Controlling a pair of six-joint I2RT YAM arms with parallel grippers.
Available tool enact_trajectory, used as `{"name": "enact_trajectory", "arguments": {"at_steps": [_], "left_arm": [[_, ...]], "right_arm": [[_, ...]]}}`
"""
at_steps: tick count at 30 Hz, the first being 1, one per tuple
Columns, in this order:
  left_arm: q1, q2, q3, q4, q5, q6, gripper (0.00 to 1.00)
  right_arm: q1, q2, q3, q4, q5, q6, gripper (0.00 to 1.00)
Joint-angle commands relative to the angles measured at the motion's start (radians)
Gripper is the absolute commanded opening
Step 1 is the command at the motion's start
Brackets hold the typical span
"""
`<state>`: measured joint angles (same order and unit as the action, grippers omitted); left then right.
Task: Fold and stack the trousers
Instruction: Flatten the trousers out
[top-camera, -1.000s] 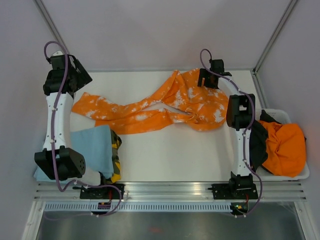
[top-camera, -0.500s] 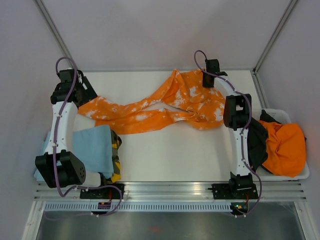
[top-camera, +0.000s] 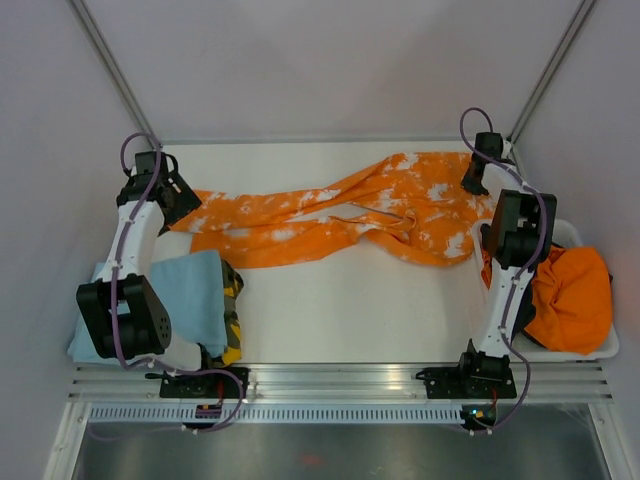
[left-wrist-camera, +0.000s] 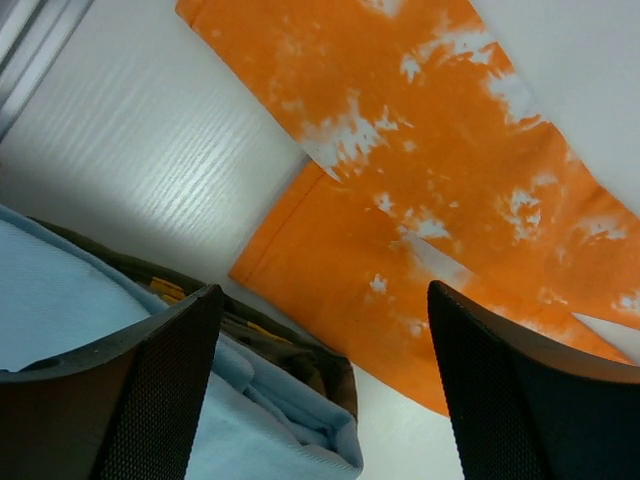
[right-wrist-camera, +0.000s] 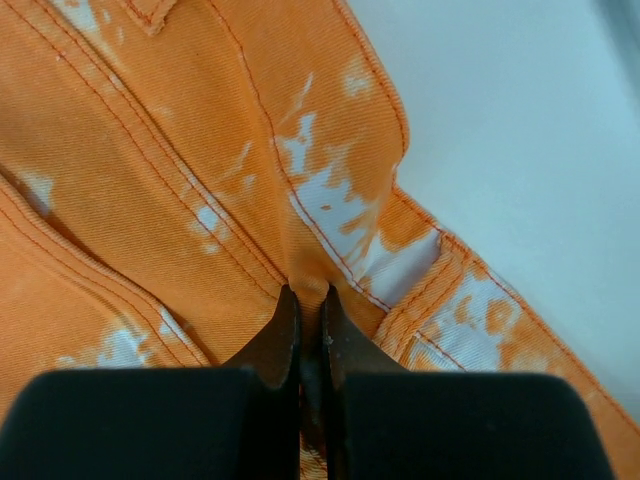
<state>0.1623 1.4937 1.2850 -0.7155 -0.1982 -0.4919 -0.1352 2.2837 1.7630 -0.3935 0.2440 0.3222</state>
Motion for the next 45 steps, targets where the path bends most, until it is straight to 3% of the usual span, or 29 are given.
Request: {"name": "enact_trajectory", "arguments": {"at_steps": [1,3,6,8,9,11,14,20,24,28,32,36,41,45], "left_arm": [[0.008,0.043,-0.010,0.112,0.069,-0.089,0.86],[0.006,0.072,-0.004,0.154,0.112,-0.102,0.84],[0.005,0.147,0.034,0.200,0.146,-0.108,0.80],[0.003,0.216,0.068,0.203,0.163,-0.108,0.78],[0.000,0.267,0.107,0.197,0.160,-0.103,0.77],[0.000,0.311,0.148,0.185,0.148,-0.099,0.74],[-0.001,0.367,0.201,0.180,0.144,-0.100,0.69],[-0.023,0.470,0.257,0.200,0.183,-0.111,0.66],[-0.049,0.513,0.289,0.200,0.230,-0.102,0.61],[-0.081,0.528,0.304,0.194,0.204,-0.067,0.61],[-0.087,0.528,0.303,0.191,0.175,-0.053,0.61],[-0.087,0.531,0.309,0.192,0.193,-0.034,0.61],[-0.089,0.517,0.306,0.205,0.237,-0.030,0.61],[-0.086,0.522,0.310,0.214,0.241,-0.019,0.62]], "right_arm": [[-0.053,-0.003,-0.080,-0.142,0.110,0.018,0.00],[-0.053,-0.010,-0.099,-0.148,0.098,0.014,0.00],[-0.053,-0.036,-0.109,-0.160,0.013,-0.003,0.11],[-0.049,-0.096,-0.132,-0.142,-0.066,-0.029,0.31],[-0.038,-0.152,-0.143,-0.133,-0.136,-0.037,0.47],[-0.018,-0.214,-0.166,-0.102,-0.179,-0.075,0.57],[0.029,-0.323,-0.162,-0.075,-0.228,-0.094,0.65],[0.187,-0.438,-0.212,0.022,-0.406,-0.129,0.69],[0.324,-0.385,-0.215,0.074,-0.456,-0.121,0.68],[0.379,-0.242,-0.142,0.070,-0.486,0.036,0.67],[0.404,-0.182,-0.161,0.244,-0.518,0.290,0.66],[0.439,-0.168,-0.224,0.444,-0.465,0.472,0.63],[0.468,-0.130,-0.215,0.518,-0.344,0.570,0.63],[0.476,-0.069,-0.183,0.483,-0.282,0.613,0.58]]}}
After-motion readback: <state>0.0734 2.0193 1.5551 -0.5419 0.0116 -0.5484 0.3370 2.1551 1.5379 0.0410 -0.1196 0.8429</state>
